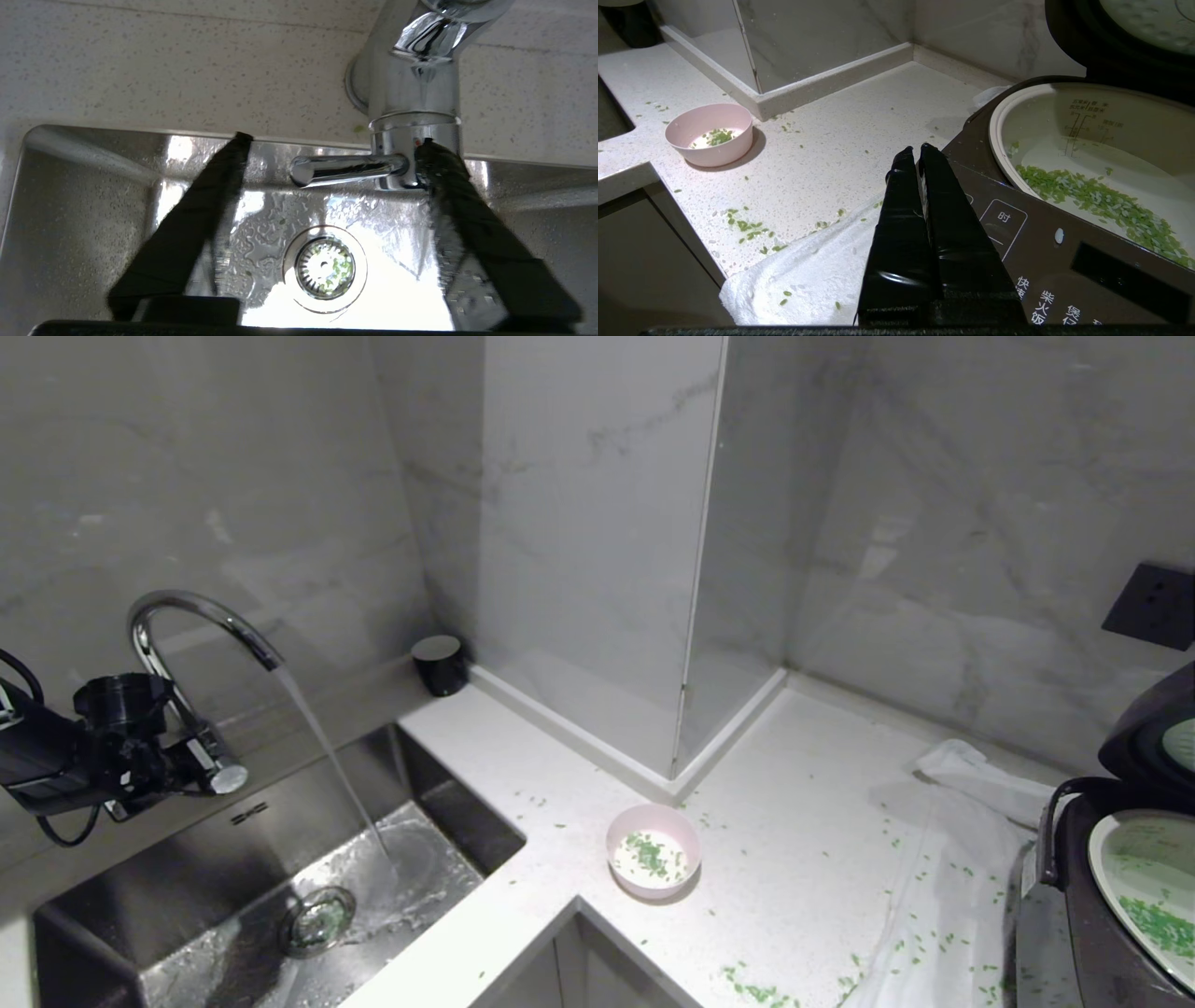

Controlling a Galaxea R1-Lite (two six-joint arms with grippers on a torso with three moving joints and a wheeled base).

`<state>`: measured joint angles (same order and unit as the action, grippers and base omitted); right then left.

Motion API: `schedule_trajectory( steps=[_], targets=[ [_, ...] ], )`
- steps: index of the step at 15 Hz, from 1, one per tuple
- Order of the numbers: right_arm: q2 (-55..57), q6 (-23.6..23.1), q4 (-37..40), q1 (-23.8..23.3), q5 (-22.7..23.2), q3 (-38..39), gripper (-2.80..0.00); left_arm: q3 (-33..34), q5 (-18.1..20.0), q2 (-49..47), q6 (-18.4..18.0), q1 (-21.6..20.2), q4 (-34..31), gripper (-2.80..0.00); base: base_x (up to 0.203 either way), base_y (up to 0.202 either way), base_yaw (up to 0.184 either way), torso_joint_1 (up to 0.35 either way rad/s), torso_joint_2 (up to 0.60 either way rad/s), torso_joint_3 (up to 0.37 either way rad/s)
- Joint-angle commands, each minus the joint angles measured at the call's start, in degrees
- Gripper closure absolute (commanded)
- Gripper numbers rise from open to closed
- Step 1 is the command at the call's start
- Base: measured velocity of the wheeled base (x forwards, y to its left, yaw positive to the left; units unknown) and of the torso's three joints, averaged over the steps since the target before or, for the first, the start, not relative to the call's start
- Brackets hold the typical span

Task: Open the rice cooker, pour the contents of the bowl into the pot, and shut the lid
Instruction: Pick up the bowl on the table

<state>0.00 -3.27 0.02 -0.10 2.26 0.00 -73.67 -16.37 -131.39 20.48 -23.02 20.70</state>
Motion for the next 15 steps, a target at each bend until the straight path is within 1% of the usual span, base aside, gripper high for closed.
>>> schedule_trajectory(
  steps=[1,3,6,7,15],
  targets=[
    [0.0,-0.1,0.0,0.0,0.0,0.1,0.0,0.3,0.1,0.5,0.3,0.0,0.1,-2.8,0.0,0.0,0.0,0.0,0.0,0.0],
    [0.0,-0.1,0.1,0.0,0.0,0.1,0.0,0.6,0.2,0.5,0.3,0.0,0.0,-2.8,0.0,0.0,0.0,0.0,0.0,0.0],
    [0.0,0.0,0.0,0.0,0.0,0.1,0.0,-1.0,-0.2,-1.2,0.4,-0.2,0.3,-2.8,0.0,0.0,0.0,0.0,0.0,0.0],
    [0.0,-0.1,0.0,0.0,0.0,0.1,0.0,-1.0,-0.2,-1.4,0.5,-0.2,0.4,0.0,0.0,0.0,0.0,0.0,0.0,0.0],
    [0.0,-0.1,0.0,0.0,0.0,0.1,0.0,-2.0,-0.4,-1.5,1.0,-1.1,0.4,0.0,0.0,0.0,0.0,0.0,0.0,0.0]
  ],
)
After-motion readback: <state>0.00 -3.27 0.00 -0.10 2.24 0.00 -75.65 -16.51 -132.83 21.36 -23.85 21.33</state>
